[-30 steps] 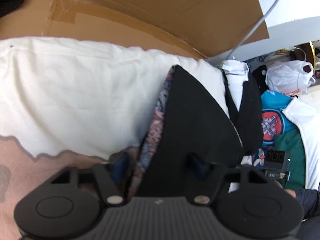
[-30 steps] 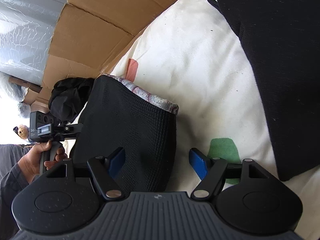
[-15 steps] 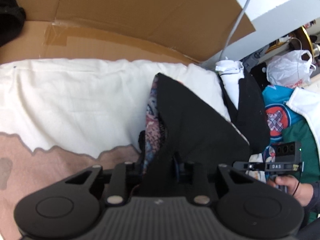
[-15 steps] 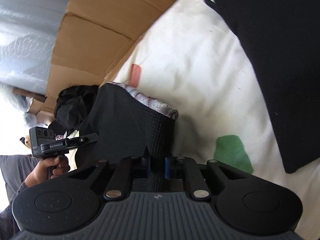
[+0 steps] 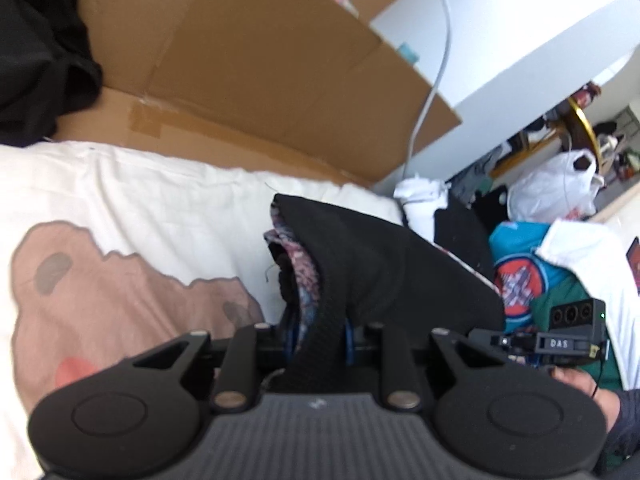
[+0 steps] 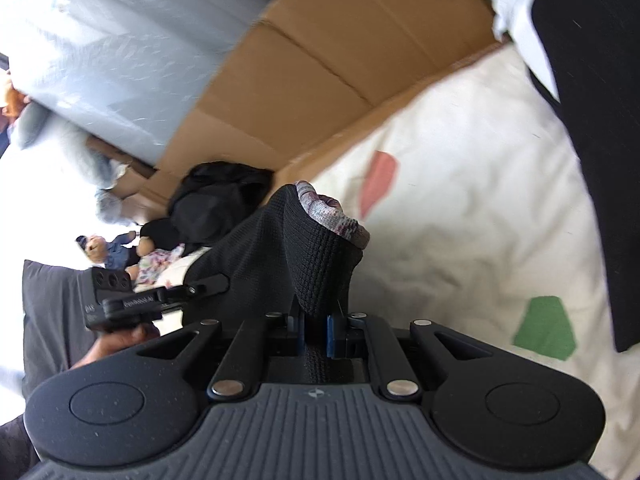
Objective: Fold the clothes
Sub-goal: 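Lift the folded pants with both grippers and carry them along the bed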
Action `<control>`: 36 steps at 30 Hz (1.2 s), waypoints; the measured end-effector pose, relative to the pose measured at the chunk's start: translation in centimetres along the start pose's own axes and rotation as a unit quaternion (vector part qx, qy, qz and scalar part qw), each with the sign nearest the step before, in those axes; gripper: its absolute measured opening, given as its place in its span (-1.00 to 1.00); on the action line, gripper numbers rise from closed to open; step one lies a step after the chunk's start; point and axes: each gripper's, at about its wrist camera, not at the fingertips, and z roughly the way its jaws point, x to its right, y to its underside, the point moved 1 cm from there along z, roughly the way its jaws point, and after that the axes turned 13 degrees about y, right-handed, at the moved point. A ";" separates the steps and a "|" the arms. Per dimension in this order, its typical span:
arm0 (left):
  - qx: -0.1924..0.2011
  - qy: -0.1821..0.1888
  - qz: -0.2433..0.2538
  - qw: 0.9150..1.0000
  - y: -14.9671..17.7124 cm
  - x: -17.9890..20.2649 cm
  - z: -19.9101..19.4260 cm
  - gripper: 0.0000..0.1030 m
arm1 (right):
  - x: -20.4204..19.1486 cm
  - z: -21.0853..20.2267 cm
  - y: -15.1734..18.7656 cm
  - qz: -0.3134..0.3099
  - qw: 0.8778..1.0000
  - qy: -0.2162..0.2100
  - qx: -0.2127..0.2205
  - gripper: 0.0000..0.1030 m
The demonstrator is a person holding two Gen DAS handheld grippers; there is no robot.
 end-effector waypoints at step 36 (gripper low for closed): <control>0.237 0.020 0.117 0.964 -3.2 36.6 -13.4 -0.60 | -22.5 -37.7 -10.6 -0.253 0.931 0.057 0.259 -0.83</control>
